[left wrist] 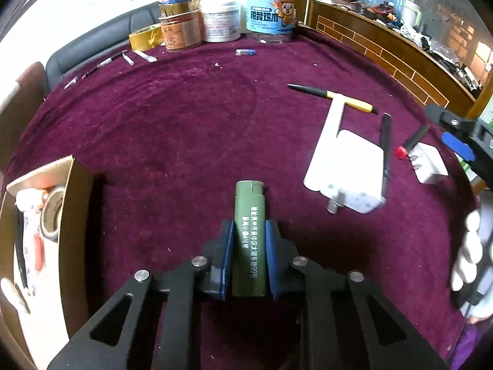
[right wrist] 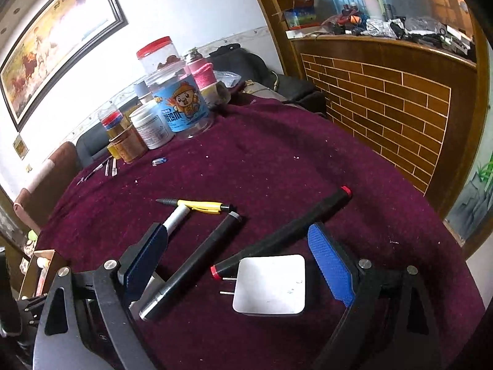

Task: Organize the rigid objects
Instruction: 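Move the left tool to the green lighter and grasp it, then carry the green lighter to the box with left while right grasps the black gold-banded tube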

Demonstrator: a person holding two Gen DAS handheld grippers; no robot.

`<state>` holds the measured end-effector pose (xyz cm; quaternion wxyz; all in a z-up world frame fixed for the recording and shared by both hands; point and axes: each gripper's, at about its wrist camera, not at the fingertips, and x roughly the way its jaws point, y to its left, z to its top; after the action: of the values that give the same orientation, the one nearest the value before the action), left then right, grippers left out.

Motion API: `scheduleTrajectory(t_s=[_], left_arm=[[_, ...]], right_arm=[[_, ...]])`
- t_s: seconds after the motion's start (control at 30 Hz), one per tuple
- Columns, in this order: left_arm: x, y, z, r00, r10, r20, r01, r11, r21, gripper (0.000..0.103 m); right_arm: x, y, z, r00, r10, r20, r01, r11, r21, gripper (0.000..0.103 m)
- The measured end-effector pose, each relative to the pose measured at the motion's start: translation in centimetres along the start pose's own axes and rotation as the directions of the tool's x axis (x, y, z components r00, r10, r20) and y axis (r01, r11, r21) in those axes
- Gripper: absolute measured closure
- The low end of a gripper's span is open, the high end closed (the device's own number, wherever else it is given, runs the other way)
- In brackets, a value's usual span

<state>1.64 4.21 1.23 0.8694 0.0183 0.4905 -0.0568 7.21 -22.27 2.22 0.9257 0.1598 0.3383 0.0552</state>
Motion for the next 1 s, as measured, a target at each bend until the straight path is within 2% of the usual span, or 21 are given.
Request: scheduleTrajectory(t_s=[0.13, 0.23, 0.3, 0.33, 0.37, 0.43, 0.53, 0.77, 0.93, 1.0], left_arm=[[-0.2, -0.2, -0.6, 1.0, 0.012, 0.016, -0.012, 1.0, 0.013, 0.087], [0.2, -0.5, -0.2, 0.999, 0.008, 0.031, -0.008, 1.0, 0.003, 0.079], [0.3, -0.7, -0.1, 0.999, 0.016, 0.036, -0.017, 1.0, 0.01, 0.081], [0.2, -0.6, -0.1, 0.999, 0.006, 0.036, -0.006, 1.0, 0.0, 0.087], [-0.3, -0.1, -0.3, 0.999, -0.036, 0.037, 0.037, 0.999, -0.028, 0.087], [-1.8, 0.8, -0.6, 0.996, -0.063, 0.069, 0.068, 0.996, -0.064, 0.087], [-5.5, 2.5, -1.9, 0.984, -0.099, 0.146, 0.114, 0.988, -0.103, 0.087], [-13.5, 7.5, -6.1, 0.939, -0.139, 0.315, 0.207, 0.959, -0.193, 0.087], [-16.3, 10.4, -8.3, 0.917, -0.133, 0.376, 0.238, 0.939, -0.249, 0.086], [-17.1, 11.5, -9.1, 0.913, -0.124, 0.388, 0.239, 0.934, -0.264, 0.086]], right_arm=[[0.1, 0.0, -0.1, 1.0, -0.005, -0.004, 0.005, 1.0, -0.001, 0.01], [0.1, 0.3, -0.1, 1.0, -0.01, -0.001, 0.01, 1.0, -0.017, 0.01], [0.1, 0.5, -0.2, 1.0, -0.017, 0.005, 0.017, 1.0, -0.025, 0.01], [0.0, 0.6, -0.2, 1.0, -0.025, 0.013, 0.025, 0.999, -0.032, 0.01], [-0.1, 0.6, -0.2, 0.999, -0.031, 0.018, 0.031, 0.999, -0.037, 0.01], [-0.1, 0.7, -0.2, 0.999, -0.041, 0.023, 0.042, 0.998, -0.043, 0.01], [0.1, 0.7, -0.2, 0.999, -0.05, 0.02, 0.051, 0.998, -0.046, 0.01], [0.4, 1.0, -0.4, 0.997, -0.071, 0.013, 0.071, 0.995, -0.066, 0.01], [0.5, 0.5, -0.4, 0.996, -0.091, 0.007, 0.091, 0.995, -0.037, 0.01], [0.3, 0.1, -0.3, 0.99, -0.139, -0.005, 0.139, 0.99, -0.009, 0.01]])
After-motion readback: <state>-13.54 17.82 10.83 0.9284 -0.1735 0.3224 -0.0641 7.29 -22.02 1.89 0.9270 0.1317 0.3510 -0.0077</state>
